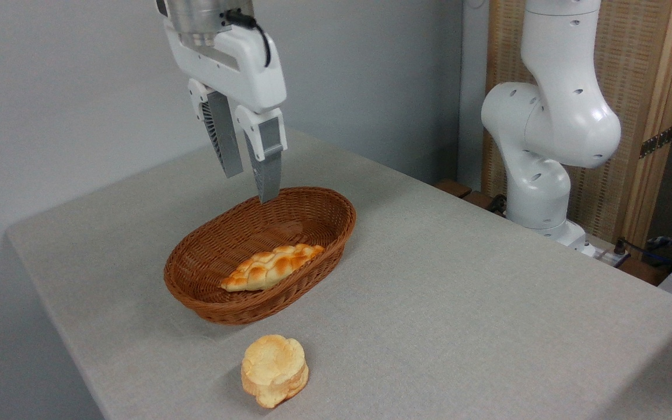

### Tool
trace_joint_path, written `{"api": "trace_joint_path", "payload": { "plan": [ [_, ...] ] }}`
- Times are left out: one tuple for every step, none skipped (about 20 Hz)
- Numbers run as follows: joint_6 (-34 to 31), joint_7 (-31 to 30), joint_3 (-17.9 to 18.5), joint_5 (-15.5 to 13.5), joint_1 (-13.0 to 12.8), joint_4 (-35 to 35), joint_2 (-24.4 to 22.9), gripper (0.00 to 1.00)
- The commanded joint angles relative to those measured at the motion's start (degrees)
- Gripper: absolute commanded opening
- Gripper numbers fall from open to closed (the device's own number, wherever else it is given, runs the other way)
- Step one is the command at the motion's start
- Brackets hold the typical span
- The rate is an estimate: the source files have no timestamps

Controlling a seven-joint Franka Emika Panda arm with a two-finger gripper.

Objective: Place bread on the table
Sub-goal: 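Lower the gripper into the basket over the long bread roll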

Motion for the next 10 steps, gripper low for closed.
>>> {"api": "trace_joint_path", "payload": {
  "plan": [
    [4.2, -1.8, -4.0, -0.9, 0.0, -4.8, -0.6, 1.00],
    [7.0, -2.1, -5.4, -0.8, 0.0, -7.3, -1.3, 1.00],
    [10.2, -2.2, -6.5, -0.8, 0.1, -9.7, -2.5, 1.00],
    [12.8, -2.2, -6.7, -0.6, 0.1, -12.4, -3.2, 1.00],
    [14.7, -2.1, -6.9, -0.3, 0.1, -14.7, -3.8, 1.00],
    [15.5, -2.1, -7.2, -0.2, 0.1, -15.9, -4.0, 1.00],
    [16.7, -1.9, -8.0, 0.0, 0.1, -18.1, -4.6, 1.00],
    [17.7, -1.9, -8.3, 0.4, 0.3, -19.6, -4.8, 1.00],
    [18.3, -1.9, -8.3, 1.1, 0.3, -21.2, -4.8, 1.00],
    [18.5, -1.9, -8.5, 1.7, 0.3, -21.9, -4.7, 1.00]
  ]
}}
